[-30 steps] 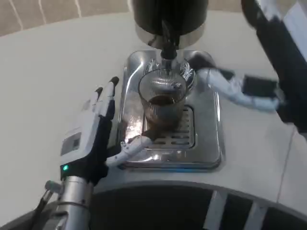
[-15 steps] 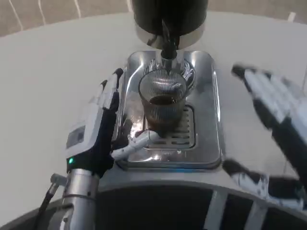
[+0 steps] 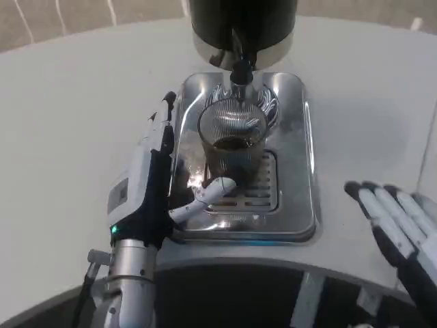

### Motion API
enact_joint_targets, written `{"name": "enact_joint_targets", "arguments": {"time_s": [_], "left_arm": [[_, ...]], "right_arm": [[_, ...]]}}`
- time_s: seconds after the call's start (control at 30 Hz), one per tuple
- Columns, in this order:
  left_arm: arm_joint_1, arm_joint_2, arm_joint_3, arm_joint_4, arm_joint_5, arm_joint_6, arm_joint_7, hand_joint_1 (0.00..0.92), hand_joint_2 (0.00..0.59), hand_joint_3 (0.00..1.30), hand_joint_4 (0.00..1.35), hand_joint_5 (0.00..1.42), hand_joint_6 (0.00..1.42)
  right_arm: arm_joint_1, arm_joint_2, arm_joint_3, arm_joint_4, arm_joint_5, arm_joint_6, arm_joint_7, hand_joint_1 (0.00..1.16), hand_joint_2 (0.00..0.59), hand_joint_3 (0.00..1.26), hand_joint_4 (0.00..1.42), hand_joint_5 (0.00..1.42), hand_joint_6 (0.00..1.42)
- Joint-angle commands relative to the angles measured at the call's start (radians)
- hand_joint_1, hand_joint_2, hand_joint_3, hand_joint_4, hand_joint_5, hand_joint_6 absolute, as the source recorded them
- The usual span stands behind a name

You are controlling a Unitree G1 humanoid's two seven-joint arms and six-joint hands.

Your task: Grasp the cup under the faucet to collect the drink, then remove the cup.

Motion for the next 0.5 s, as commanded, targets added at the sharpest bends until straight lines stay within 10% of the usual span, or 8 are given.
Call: {"name": "enact_joint_targets", "arguments": {"time_s": [0.03, 0.5], "left_arm": [[-0.008, -0.017, 0.0, 0.034, -0.006, -0.027, 0.035, 0.343, 0.051, 0.0, 0.0, 0.04, 0.12], [-0.061, -0.041, -0.034, 0.132, 0.007, -0.067, 0.046, 0.362, 0.053, 0.0, 0.0, 0.08, 0.16]], "right_arm": [[0.048, -0.007, -0.033, 0.06, -0.018, -0.066, -0.063, 0.87, 0.321, 0.0, 0.0, 0.0, 0.0], [0.012, -0.01, -0.027, 0.103, -0.031, -0.08, -0.035, 0.88, 0.32, 0.0, 0.0, 0.0, 0.0]]}}
